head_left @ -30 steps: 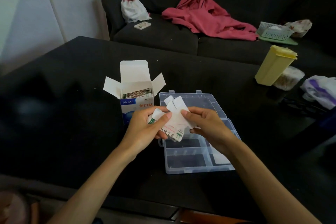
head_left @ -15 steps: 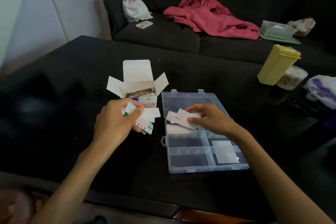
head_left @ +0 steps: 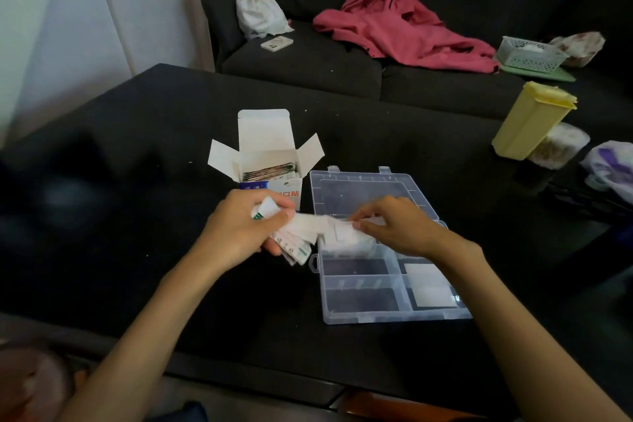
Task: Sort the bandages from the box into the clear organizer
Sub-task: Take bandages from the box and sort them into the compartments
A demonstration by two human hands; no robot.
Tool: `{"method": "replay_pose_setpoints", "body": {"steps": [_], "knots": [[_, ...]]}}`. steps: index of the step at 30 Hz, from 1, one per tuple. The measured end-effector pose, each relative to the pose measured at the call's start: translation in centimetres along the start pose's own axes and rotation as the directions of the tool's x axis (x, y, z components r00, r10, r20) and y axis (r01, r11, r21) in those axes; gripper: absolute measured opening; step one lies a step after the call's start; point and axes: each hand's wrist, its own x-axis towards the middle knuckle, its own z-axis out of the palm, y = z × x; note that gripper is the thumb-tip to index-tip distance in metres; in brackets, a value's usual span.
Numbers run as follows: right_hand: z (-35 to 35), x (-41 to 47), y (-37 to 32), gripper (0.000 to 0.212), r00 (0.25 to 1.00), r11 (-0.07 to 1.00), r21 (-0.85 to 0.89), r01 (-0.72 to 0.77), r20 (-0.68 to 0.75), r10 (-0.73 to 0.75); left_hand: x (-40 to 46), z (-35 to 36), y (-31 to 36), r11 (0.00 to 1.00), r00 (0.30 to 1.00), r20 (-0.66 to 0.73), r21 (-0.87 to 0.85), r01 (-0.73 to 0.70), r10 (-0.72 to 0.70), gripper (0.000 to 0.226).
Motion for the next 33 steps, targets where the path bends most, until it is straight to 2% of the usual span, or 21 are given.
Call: {"method": "replay_pose_setpoints", "body": {"steps": [3, 5, 9, 12, 18, 21, 25, 28, 33], "knots": [[0.3, 0.0, -0.2, 0.026, 0.999, 0.999, -0.04, 0.032, 0.01, -0.032, 0.1, 0.0, 0.1, 0.987, 0.95, 0.31, 0.16, -0.029, -0.022, 0.042], [0.6, -0.1, -0.2, 0.025, 0.999, 0.999, -0.029, 0.04, 0.003, -0.04, 0.3, 0.2, 0.2, 0.974, 0.909, 0.414, 0.222, -0.041, -0.056, 0.058], [0.5, 0.0, 0.0, 0.02, 0.996, 0.997, 0.065, 0.043, -0.076, -0.038, 1.1, 0.7, 0.3, 0.974, 0.874, 0.477, 0.223, -0.024, -0.088, 0.067], [0.3, -0.1, 0.3, 0.018, 0.997, 0.991, 0.121, 0.047, -0.073, -0.038, 1.7, 0.6, 0.2, 0.978, 0.847, 0.513, 0.207, 0.038, -0.142, 0.067], [0.8, -0.5, 0.3, 0.017, 0.989, 0.998, 0.031, 0.049, -0.143, -0.044, 2.1, 0.5, 0.2, 0.964, 0.795, 0.565, 0.25, 0.091, -0.221, 0.063], [1.1, -0.5, 0.2, 0.02, 0.982, 0.998, -0.026, 0.048, -0.182, -0.052, 1.9, -0.1, 0.2, 0.969, 0.822, 0.535, 0.236, 0.075, -0.194, 0.054], [1.3, 0.1, -0.3, 0.026, 0.966, 0.995, 0.023, 0.102, -0.239, -0.094, 1.4, -1.5, 0.4, 0.992, 0.914, 0.394, 0.119, 0.051, -0.094, 0.041], [1.9, 0.5, -0.9, 0.029, 0.969, 0.985, 0.047, 0.167, -0.19, -0.156, 0.7, -2.0, 0.6, 1.0, 0.964, 0.265, -0.02, -0.006, 0.011, 0.032], [1.9, 0.6, -0.4, 0.026, 0.969, 0.987, -0.006, 0.158, -0.189, -0.156, -0.1, -1.1, 1.3, 0.973, 0.991, 0.083, -0.215, -0.089, 0.109, 0.025]]}}
